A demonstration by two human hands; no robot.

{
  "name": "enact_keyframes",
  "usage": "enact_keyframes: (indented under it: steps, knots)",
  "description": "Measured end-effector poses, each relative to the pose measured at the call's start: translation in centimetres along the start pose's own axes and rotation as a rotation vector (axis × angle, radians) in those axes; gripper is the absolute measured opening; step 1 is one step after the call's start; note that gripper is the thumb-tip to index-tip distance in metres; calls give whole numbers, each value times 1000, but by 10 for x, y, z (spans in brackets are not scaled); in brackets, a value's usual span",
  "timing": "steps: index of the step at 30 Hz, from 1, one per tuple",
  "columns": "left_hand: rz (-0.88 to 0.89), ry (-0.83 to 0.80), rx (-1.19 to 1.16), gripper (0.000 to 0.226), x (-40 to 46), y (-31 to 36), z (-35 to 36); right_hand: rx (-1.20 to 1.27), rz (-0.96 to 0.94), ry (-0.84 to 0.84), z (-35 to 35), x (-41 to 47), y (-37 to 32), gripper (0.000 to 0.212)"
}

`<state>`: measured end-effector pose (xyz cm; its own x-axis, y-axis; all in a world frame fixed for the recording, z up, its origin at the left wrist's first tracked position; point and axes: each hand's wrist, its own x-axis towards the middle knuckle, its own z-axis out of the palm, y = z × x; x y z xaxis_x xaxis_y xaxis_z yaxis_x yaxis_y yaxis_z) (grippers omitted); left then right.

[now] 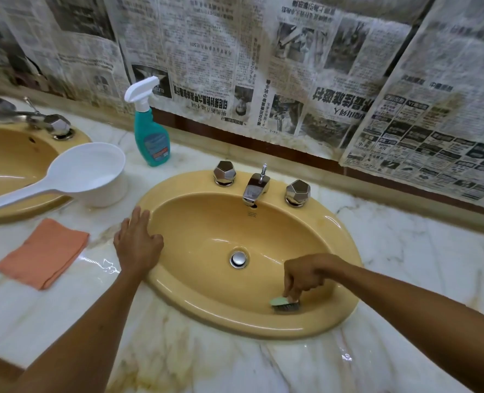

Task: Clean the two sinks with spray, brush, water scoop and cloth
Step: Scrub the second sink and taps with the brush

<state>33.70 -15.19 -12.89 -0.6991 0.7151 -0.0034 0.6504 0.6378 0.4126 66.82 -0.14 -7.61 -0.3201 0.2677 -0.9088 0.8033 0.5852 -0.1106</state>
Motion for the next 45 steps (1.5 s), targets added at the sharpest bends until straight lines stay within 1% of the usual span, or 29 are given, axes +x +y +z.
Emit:
enact_keyframes:
  steps: [1, 2, 4, 5, 6, 8, 10, 11, 13, 14, 15, 16, 17, 19, 20, 21, 22, 24, 26, 28, 30, 31, 32, 33, 36, 37, 40, 43, 45]
  knots:
    - [-5, -4, -1, 75, 0, 0, 0, -8, 28, -20, -7, -7, 5, 22]
    - [-7, -5, -1, 75, 1, 0, 0, -94, 76, 47, -13, -10, 10, 25]
    - [-3, -7, 1, 75, 1, 0, 1, -393, 181, 321, -10, -18, 16, 33]
    - [0, -8, 1, 74, 1, -1, 1, -462, 196, 397, -3, -18, 16, 35]
    - [-2, -8, 0, 74, 2, -2, 1, -472, 142, 386, 3, -15, 13, 36]
    - [-7, -9, 5, 74, 3, -2, 2, -265, -31, 148, 7, -12, 5, 30]
    - [8, -8, 10, 72, 3, -4, 3, 2, -60, -27, -5, -15, 10, 22]
    - [18, -5, 14, 70, 4, -5, 3, 3, -17, -30, -11, -18, 16, 19]
    - [32, 7, 23, 67, 4, -6, 3, -199, 120, 171, -12, -17, 25, 19]
    - [34, 11, 21, 67, 4, -6, 4, -301, 176, 340, -5, -13, 25, 27]
    - [34, 11, 18, 66, 5, -7, 4, -302, 187, 457, 7, -6, 22, 36]
    - [32, 10, 15, 67, 5, -7, 5, -208, 131, 497, 21, 3, 14, 39]
    - [29, 10, 13, 68, 5, -7, 5, -51, 42, 463, 33, 11, 2, 36]
    - [20, 9, 12, 70, 6, -6, 6, 301, -144, 298, 46, 25, -14, 30]
    - [16, 10, 8, 71, 6, -6, 7, 361, -173, 265, 45, 35, -14, 29]
    - [13, 13, 5, 71, 6, -6, 6, 334, -142, 288, 41, 44, -11, 30]
    - [17, 17, 8, 71, 7, -6, 6, 259, -61, 371, 35, 53, -6, 32]
    - [23, 19, 14, 70, 6, -5, 6, 51, 162, 636, 27, 67, 2, 28]
    - [14, 19, 9, 73, 6, -5, 7, 16, 233, 756, 26, 80, 3, 27]
    - [18, 24, 14, 74, 6, -5, 7, 192, 81, 686, 33, 90, -6, 30]
    - [23, 27, 19, 74, 6, -5, 8, 459, -194, 424, 43, 91, -15, 34]
    - [22, 30, 18, 75, 7, -6, 8, 535, -302, 278, 44, 87, -16, 32]
    - [24, 31, 17, 75, 7, -5, 8, 520, -349, 213, 41, 85, -12, 30]
    - [20, 34, 21, 75, 7, -5, 8, 466, -320, 244, 33, 88, -8, 30]
    - [5, 23, 26, 77, 6, -3, 8, 301, -8, 515, 20, 92, 0, 32]
    - [4, 22, 25, 77, 6, -4, 8, 281, -6, 527, 24, 96, -9, 30]
    - [3, 21, 14, 76, 6, -3, 6, 408, -286, 361, 42, 100, -60, 30]
    - [-3, 13, -15, 76, 4, -2, 4, 454, -337, 360, 46, 90, -88, 39]
    - [-5, 0, -19, 75, 3, -1, 3, 549, -368, 319, 37, 77, -92, 34]
